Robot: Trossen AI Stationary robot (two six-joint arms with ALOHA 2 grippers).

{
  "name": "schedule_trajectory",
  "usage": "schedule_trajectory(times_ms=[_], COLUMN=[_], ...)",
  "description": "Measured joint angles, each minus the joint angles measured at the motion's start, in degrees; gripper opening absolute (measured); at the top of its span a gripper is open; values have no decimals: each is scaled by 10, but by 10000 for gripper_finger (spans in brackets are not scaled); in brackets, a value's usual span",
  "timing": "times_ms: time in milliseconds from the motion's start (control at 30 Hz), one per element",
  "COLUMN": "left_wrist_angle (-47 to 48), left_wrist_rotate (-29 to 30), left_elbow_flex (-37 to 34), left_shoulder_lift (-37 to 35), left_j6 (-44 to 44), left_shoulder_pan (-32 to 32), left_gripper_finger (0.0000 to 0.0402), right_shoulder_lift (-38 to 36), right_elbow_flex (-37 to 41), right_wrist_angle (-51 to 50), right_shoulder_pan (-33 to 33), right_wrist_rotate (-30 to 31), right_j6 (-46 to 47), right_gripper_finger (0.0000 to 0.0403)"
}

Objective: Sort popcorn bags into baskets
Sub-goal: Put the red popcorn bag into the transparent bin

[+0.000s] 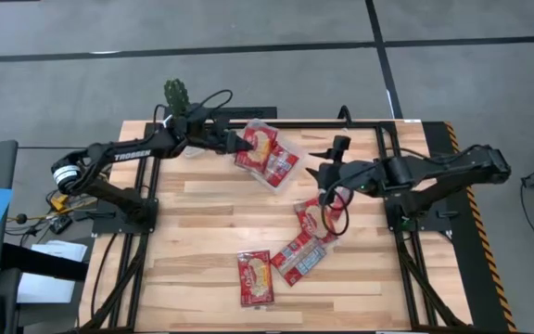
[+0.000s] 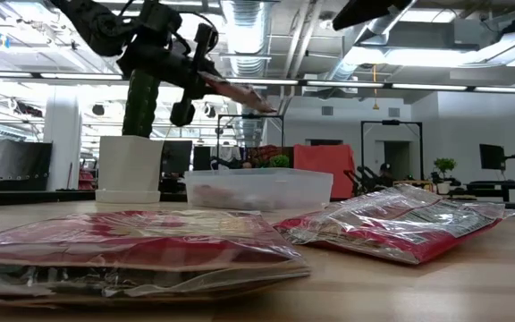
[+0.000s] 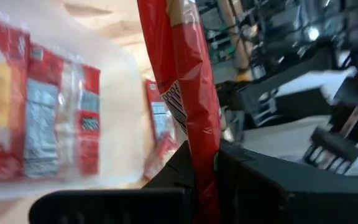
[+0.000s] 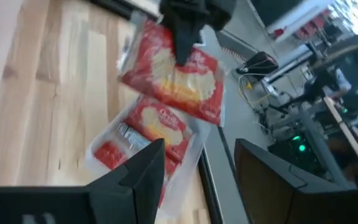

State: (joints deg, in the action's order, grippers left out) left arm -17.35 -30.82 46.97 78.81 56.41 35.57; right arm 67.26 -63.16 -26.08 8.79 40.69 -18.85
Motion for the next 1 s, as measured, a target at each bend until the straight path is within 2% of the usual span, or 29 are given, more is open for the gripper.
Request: schedule_trajectory(times_ms=[133,267,467,700,1000], left_wrist_angle=[123,245,334,326,307], left_wrist_rotate=[15,12,-27,-24,-9], left_elbow_flex=[77,193,305,321,321], left_shoulder_lift=[27,102,220,294,331], left_j6=[-120,-229,-307,-331,-330], left_shoulder_pan=[1,-1,0,1,-13], left_gripper_finger=[3,3,15,5,26], right_shoulder_lift=[-6,-5,-12,-29,-33], right_elbow_flex=[0,0,0,-1,-1], right_wrist_angle=[-3,-6,-30,-71,-81], right_shoulder_pan=[0,0,7,13,11], right_wrist_rotate=[0,0,1,11,15], right_j6=[9,26,69,120,128], right_gripper_finger=[210,207,200,191,179])
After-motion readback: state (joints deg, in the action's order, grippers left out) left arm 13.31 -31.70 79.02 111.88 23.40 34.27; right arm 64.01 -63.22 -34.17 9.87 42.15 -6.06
